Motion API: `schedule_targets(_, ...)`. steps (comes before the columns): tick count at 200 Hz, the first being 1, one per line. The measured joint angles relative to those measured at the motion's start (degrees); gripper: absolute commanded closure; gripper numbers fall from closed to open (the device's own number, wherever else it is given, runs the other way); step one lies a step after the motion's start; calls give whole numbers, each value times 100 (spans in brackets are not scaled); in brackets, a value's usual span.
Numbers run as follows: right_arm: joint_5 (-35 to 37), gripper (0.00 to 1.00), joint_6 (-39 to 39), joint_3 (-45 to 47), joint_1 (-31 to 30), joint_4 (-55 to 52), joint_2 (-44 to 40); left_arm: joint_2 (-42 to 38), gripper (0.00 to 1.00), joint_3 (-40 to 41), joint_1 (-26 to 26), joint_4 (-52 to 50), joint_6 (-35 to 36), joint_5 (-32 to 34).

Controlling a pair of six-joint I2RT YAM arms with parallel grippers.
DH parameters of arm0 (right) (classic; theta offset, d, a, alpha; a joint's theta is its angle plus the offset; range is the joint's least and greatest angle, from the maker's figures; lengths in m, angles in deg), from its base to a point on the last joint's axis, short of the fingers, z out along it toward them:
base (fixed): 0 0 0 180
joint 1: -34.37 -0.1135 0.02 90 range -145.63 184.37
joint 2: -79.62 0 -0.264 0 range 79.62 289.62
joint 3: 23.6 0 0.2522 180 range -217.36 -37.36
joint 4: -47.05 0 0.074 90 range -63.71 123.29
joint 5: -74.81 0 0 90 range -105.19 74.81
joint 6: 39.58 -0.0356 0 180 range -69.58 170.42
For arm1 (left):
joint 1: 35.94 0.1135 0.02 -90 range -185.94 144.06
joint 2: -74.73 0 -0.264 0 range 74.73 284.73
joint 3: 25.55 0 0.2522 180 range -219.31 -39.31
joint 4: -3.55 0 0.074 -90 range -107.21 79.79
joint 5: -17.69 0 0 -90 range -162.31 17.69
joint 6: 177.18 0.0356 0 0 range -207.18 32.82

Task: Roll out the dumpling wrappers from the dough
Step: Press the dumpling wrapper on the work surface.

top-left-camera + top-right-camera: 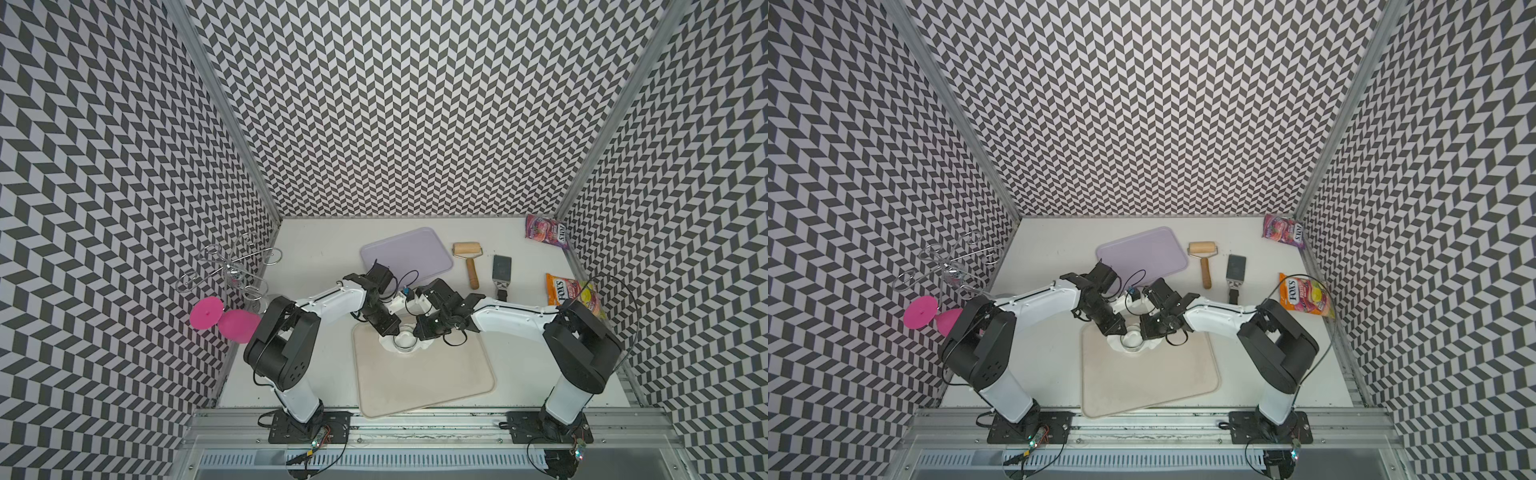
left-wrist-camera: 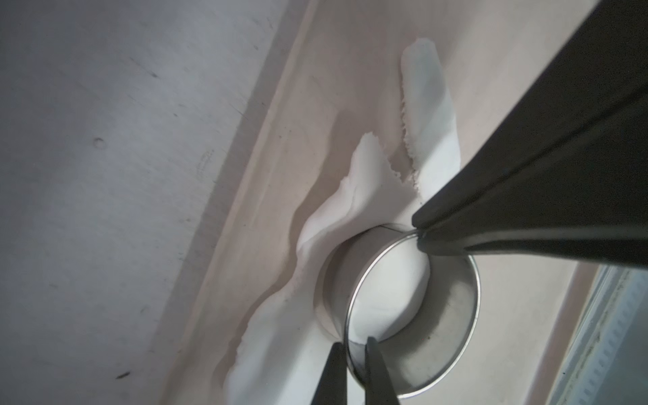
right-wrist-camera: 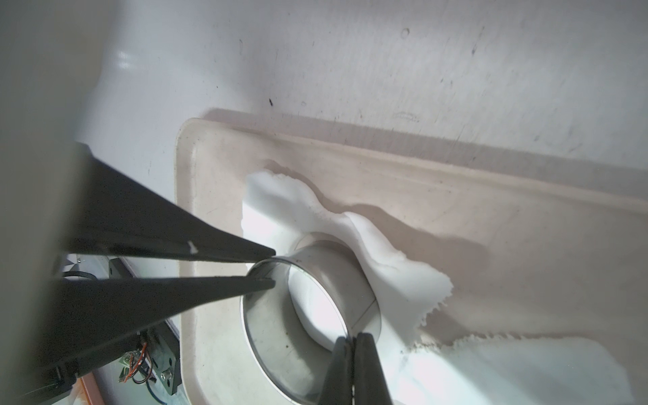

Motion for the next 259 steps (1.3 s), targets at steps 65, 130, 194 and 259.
schedule_targets(65, -2, 100, 15, -33, 0, -39, 28, -2, 100, 92, -4, 120, -24, 22)
schedule_targets(130, -11, 100, -118, -33, 2, -37, 35, -7, 100, 116, -118, 129, -114, 271)
schedule_targets(194, -39, 100, -262, -33, 11, -33, 57, -13, 100, 157, -227, 219, -144, 481)
schedule_targets(259, -81, 100, -350, 4, 24, 28, 76, -13, 100, 190, -264, 313, -144, 540)
